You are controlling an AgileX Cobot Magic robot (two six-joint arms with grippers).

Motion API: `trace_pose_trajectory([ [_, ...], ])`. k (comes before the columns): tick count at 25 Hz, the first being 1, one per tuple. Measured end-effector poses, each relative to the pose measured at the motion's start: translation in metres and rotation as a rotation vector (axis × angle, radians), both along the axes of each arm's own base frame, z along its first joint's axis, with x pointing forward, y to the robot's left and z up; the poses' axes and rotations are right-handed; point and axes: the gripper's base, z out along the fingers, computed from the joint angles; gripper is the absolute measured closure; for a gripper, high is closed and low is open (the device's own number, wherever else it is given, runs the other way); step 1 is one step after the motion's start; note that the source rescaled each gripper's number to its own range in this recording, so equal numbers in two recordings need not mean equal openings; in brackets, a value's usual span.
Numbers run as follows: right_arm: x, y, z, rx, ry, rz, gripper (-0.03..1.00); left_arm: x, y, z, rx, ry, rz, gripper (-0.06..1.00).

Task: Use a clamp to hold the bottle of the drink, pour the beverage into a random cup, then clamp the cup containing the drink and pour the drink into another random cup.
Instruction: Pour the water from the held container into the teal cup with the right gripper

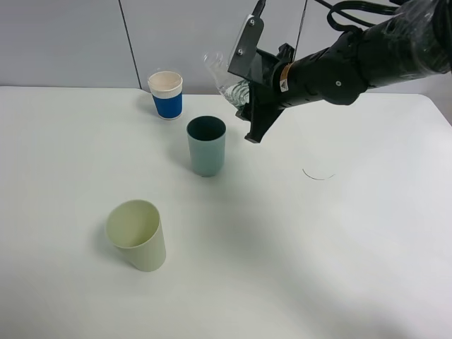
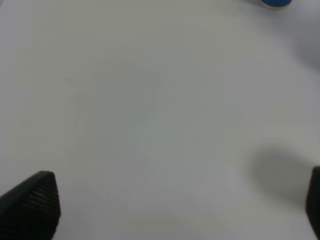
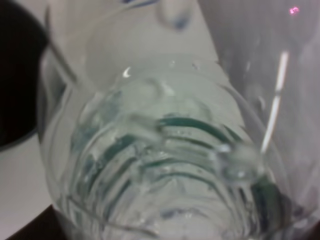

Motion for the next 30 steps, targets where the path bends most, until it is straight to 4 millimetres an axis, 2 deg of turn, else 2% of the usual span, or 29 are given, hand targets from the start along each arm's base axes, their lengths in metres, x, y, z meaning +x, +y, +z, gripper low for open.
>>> trace_pose_trajectory([
  [5, 0.007, 0.002, -0.010, -0.067, 0.031, 0.006, 0.96, 0.000, 0.000, 0.000, 0.000, 0.000, 0.000, -0.06],
  [9, 0.014, 0.013, -0.010, -0.107, 0.033, 0.022, 0.96, 0.000, 0.000, 0.000, 0.000, 0.000, 0.000, -0.06],
  [15, 0.015, 0.026, -0.009, -0.189, -0.002, 0.094, 0.96, 0.000, 0.000, 0.000, 0.000, 0.001, 0.000, -0.06],
  [30, 0.015, 0.020, -0.011, -0.297, -0.009, 0.132, 0.96, 0.000, 0.000, 0.000, 0.000, 0.001, 0.000, -0.06],
])
